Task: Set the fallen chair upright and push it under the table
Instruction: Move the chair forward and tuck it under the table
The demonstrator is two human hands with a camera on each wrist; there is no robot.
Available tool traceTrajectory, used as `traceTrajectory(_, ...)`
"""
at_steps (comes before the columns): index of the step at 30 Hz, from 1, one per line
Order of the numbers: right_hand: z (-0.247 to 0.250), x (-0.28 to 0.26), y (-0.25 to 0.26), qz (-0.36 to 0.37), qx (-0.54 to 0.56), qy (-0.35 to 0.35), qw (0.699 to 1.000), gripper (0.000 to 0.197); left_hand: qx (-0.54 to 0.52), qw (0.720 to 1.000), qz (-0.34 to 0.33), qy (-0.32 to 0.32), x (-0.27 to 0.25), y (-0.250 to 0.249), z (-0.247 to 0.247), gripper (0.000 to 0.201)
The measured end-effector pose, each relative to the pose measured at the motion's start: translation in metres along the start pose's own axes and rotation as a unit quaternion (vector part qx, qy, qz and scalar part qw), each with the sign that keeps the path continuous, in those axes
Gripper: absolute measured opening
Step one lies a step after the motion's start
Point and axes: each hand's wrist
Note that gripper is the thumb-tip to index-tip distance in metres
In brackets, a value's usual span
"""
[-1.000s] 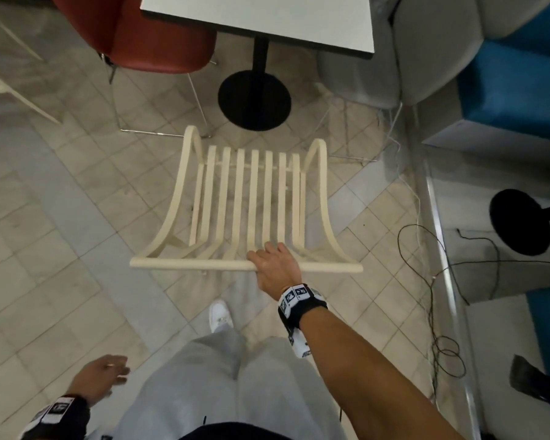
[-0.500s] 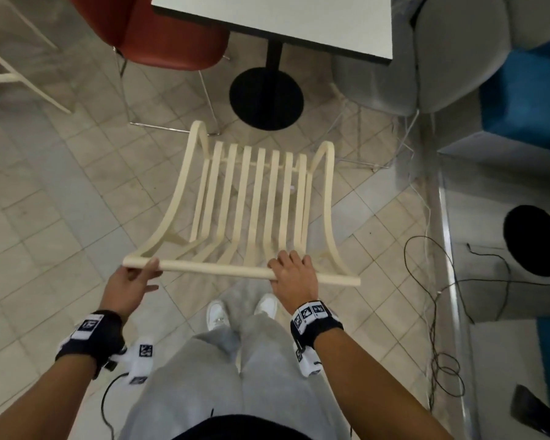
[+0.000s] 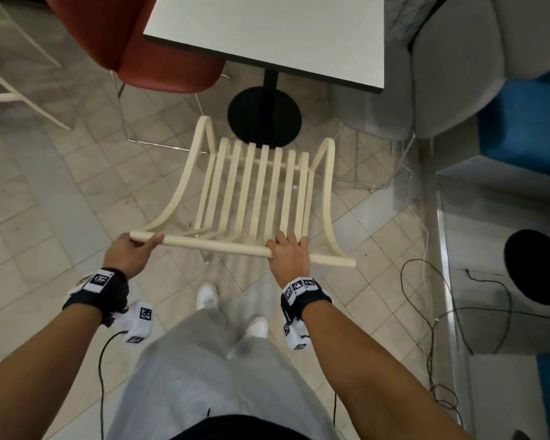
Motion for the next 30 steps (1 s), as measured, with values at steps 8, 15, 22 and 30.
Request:
traceTrajectory(8, 0.017, 0.077, -0.032, 0.017, 0.008, -0.003, 1.000, 0.013, 0.005, 1.000, -0.006, -0.013, 0.057, -0.055, 0.001, 0.077)
traceTrajectory(15, 0.023, 0.118, -0.043, -0.019, 0.024, 0.002, 1.000, 0.024, 0.104, 0.985, -0.129, -0.042, 0.075, -0.101, 0.007, 0.072)
traceTrajectory(22, 0.018, 0.082, -0.057, -0.051, 0.107, -0.098, 0.988, 0.033, 0.271, 0.894, -0.333, 0.129, 0.063, -0.129, -0.012, 0.051)
traceTrajectory(30, 0.018, 0.060, -0.085, -0.030, 0.144, -0.128, 0.981, 0.031, 0.324, 0.862, -0.379, 0.085, 0.056, -0.140, -0.036, 0.034)
Point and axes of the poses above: each hand's wrist, its own x-axis towards the middle knuckle, its own z-axis out of the back of the hand, y = z × x, and after that the axes turned 7 degrees about z, right-handed
